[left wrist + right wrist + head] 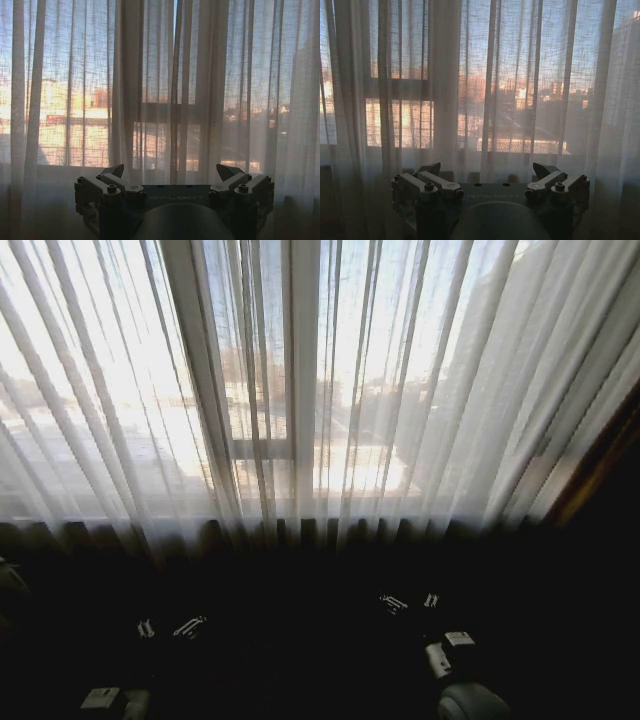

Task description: Open the curtains by pulling them apart, changing their state from closed to fully open.

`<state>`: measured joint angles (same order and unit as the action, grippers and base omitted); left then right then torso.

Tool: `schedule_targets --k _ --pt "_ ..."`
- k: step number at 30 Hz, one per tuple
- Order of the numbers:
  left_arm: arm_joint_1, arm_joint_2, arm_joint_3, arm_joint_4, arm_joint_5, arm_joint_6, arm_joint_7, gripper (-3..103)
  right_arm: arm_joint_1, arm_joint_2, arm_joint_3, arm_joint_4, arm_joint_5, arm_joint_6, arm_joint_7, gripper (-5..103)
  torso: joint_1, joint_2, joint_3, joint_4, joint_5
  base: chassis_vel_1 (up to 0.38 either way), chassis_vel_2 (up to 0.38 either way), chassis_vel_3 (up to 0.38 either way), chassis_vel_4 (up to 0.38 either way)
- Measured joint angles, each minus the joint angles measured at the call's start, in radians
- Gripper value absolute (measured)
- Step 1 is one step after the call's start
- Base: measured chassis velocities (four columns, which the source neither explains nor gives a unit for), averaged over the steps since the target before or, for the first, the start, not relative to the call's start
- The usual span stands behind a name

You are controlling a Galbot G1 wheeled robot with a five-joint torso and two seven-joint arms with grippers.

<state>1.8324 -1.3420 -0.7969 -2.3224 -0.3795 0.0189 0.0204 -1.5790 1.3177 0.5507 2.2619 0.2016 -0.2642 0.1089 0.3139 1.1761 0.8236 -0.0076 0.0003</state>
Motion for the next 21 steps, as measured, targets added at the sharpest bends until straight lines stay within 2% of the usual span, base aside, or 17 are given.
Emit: schedule_targets --k 11,21 --pt "0.004 -0.010 0.016 0.005 0.016 -0.010 0.031 100 -0.001 -0.005 -0.002 -0.001 -0.019 -0.002 -0.011 100 0.000 0.000 0.000 0.0000 0.0000 0.000 0.000 0.000 0.000" --pt "0.018 -0.028 0.020 0.009 0.024 -0.044 0.038 100 -0.001 -0.018 -0.004 0.002 -0.024 -0.001 -0.037 100 0.000 0.000 0.000 -0.0001 0.0000 0.000 0.000 0.000 0.000"
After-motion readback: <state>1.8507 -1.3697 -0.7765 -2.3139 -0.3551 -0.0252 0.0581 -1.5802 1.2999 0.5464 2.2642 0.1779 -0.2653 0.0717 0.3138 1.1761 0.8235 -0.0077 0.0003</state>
